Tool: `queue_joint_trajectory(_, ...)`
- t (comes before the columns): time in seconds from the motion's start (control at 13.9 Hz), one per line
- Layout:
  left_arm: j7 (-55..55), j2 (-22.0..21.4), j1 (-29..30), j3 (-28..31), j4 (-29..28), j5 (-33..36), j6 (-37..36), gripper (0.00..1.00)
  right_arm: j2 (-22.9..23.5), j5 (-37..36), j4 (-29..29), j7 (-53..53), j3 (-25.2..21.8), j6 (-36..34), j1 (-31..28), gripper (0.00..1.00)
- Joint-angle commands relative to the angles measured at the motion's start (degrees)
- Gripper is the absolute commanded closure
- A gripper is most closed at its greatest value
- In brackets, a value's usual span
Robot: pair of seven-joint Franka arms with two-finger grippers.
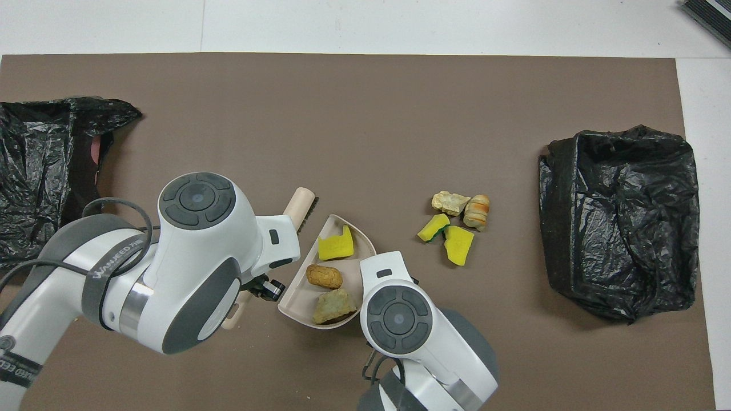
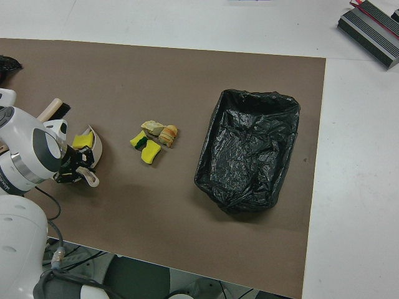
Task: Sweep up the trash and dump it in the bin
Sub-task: 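Carry the loaded dustpan with the right gripper over the nearby black bag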
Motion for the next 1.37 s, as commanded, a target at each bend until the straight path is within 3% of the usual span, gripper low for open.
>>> queue_joint_trajectory(0.0,-11.8,-2.7,0.5,0.9,-0.4,-0.8,-3.8,1.0,-0.6,0.8,0.4,-2.5,0.2,-0.9,-0.4,1.0)
queue_joint_trajectory(0.29,-21.8,-3.9,0.4,0.9,-2.3,-5.1,-1.9,1.0,-5.4,0.6,1.5,-9.4,-2.8,-5.7,-1.4,1.0)
queue_joint_trajectory(0.43,-23.6,-7.4,-0.1,0.7,-8.4,-5.9,4.1,1.0,-8.8,0.6,2.3,-16.2,-8.7,-8.5,-1.4,1.0)
queue_joint_trajectory(0.65,-23.8,-11.5,-0.3,-0.6,-14.8,-10.2,8.8,1.0,-12.0,1.5,4.8,-29.8,-21.1,-13.4,-1.3,1.0)
queue_joint_trajectory(0.86,-28.2,-12.0,-0.3,-9.8,-18.8,-12.2,12.4,1.0,-13.1,-0.1,9.5,-40.1,-33.0,-20.9,-1.6,1.0)
queue_joint_trajectory(1.08,-33.9,-12.3,-0.3,-17.3,-21.5,-15.3,18.3,1.0,-13.2,-3.8,10.2,-53.2,-45.9,-20.3,-1.6,1.0)
queue_joint_trajectory(1.29,-36.2,-12.4,-0.3,-24.1,-24.5,-16.6,20.4,1.0,-13.1,-15.1,10.3,-59.1,-51.5,-16.9,-1.6,1.0)
